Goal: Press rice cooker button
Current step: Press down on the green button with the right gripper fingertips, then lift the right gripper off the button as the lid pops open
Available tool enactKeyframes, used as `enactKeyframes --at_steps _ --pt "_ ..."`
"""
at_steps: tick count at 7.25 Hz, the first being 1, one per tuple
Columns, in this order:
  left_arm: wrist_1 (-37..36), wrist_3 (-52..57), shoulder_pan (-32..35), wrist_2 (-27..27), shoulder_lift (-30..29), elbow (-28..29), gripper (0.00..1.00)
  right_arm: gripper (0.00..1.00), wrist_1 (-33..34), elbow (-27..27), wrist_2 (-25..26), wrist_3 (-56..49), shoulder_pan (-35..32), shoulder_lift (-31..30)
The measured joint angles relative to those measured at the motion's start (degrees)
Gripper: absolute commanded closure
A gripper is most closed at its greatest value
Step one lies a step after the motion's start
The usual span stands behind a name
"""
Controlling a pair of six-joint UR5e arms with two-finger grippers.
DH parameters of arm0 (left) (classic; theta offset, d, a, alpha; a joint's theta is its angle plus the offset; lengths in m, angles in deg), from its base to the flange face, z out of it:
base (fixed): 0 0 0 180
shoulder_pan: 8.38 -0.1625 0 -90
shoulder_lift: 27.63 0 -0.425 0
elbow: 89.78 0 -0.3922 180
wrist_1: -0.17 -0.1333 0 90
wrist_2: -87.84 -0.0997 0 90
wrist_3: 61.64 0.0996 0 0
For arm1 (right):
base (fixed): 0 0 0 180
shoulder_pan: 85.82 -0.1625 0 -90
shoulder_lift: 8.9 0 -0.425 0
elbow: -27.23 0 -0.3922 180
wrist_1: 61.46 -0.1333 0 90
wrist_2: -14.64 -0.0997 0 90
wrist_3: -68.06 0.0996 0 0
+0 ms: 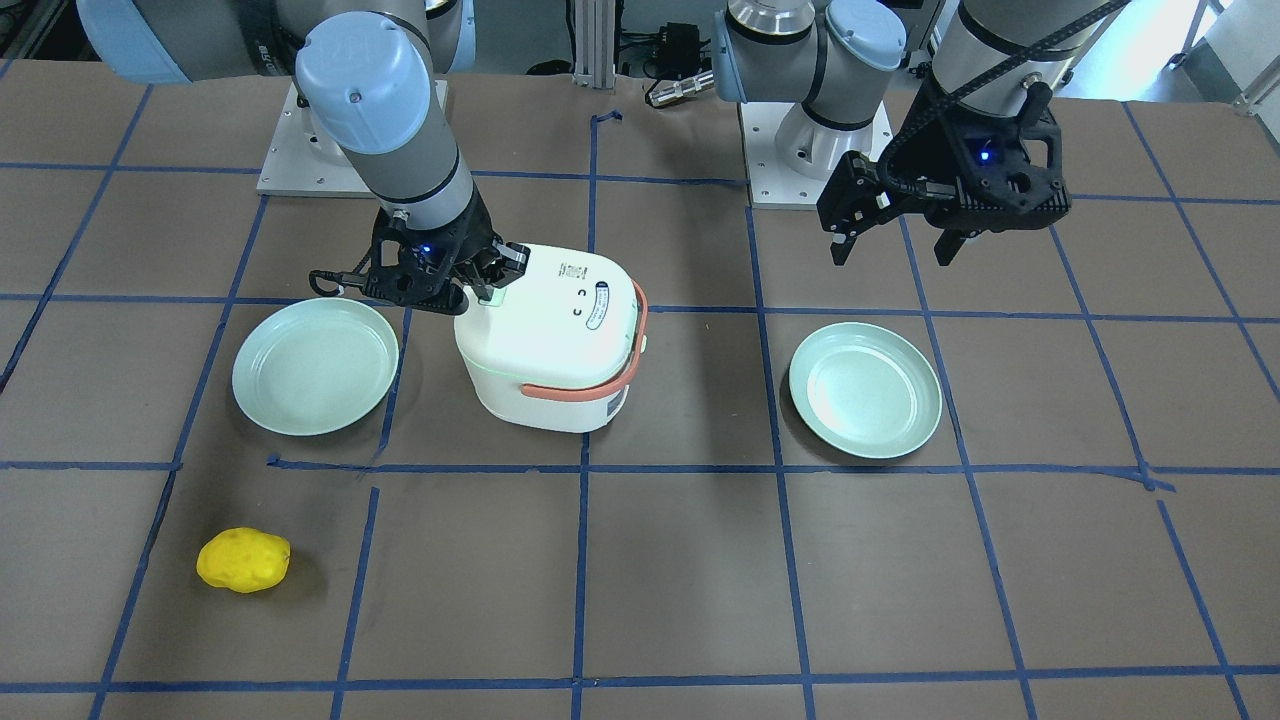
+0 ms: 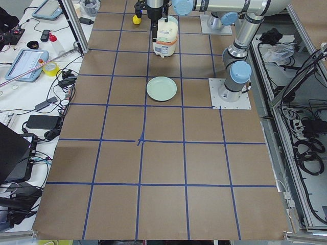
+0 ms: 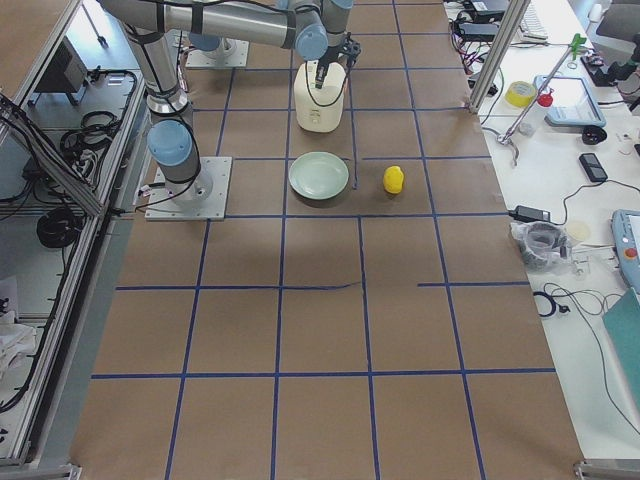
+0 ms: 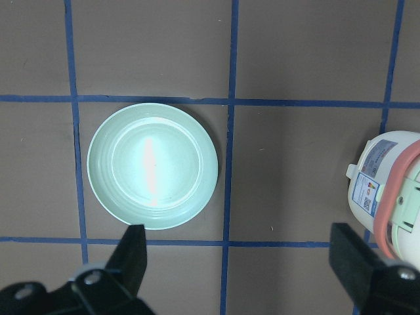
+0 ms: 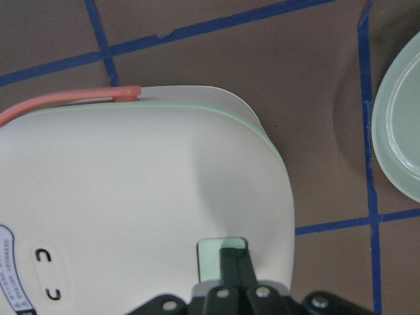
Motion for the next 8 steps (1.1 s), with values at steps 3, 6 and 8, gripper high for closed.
enactKeyframes --at_steps 3,6,8 --pt "0.0 0.0 0.0 0.0 0.0 0.0 0.0 1.0 0.04 0.03 0.02 0.0 -0.03 0.09" --pt "0.0 -0.05 0.0 0.0 0.0 0.0 0.0 0.0 0.18 -1.67 0.27 0.2 0.01 0.07" --pt "0.0 -0.03 0.0 0.0 0.0 0.0 0.0 0.0 0.02 -6.16 2.82 0.31 0.23 0.04"
